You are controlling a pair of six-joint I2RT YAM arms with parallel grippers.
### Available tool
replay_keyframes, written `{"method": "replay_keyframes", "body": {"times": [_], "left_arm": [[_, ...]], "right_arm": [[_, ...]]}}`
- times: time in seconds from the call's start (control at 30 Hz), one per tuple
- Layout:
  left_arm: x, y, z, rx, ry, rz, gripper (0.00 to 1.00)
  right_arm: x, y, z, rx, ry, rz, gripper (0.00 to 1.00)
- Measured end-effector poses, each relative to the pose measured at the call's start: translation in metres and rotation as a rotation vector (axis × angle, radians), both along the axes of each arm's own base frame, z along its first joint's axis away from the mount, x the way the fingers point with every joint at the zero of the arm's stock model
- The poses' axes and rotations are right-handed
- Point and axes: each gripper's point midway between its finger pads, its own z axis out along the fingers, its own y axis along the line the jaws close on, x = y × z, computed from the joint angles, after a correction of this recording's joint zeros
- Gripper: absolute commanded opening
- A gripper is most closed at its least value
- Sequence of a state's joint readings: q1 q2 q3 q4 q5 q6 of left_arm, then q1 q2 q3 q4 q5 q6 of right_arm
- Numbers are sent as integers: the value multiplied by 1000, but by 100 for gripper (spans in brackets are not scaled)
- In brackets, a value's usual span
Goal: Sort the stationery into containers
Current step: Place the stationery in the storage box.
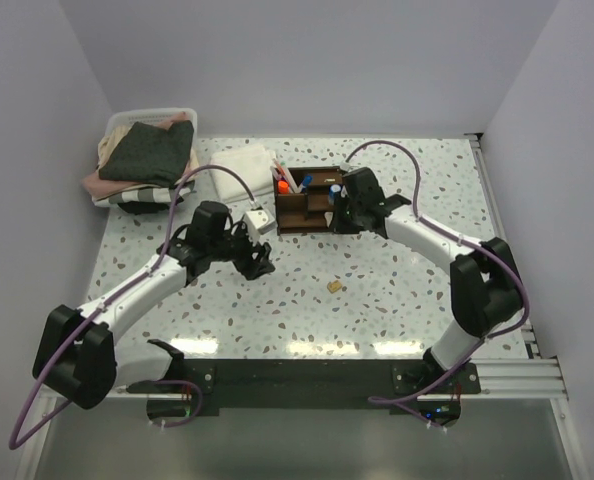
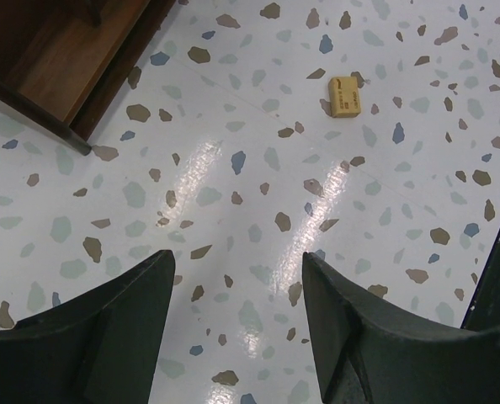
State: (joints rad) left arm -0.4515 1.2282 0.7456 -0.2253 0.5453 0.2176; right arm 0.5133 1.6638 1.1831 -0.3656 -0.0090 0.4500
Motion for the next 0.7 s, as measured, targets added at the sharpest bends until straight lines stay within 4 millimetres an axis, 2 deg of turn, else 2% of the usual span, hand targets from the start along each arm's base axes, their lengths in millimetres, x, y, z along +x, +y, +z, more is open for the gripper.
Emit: {"method": "replay_keyframes", "body": {"times": [0.37,0.7], "left_arm": [[-1,4,7,-7,-29,13,67],[-2,7,4,-1,-26,23,67]], "right_arm": [[5,6,-22,-65,48,-56,0],[23,7,-17,-85,10,-91,0]]}}
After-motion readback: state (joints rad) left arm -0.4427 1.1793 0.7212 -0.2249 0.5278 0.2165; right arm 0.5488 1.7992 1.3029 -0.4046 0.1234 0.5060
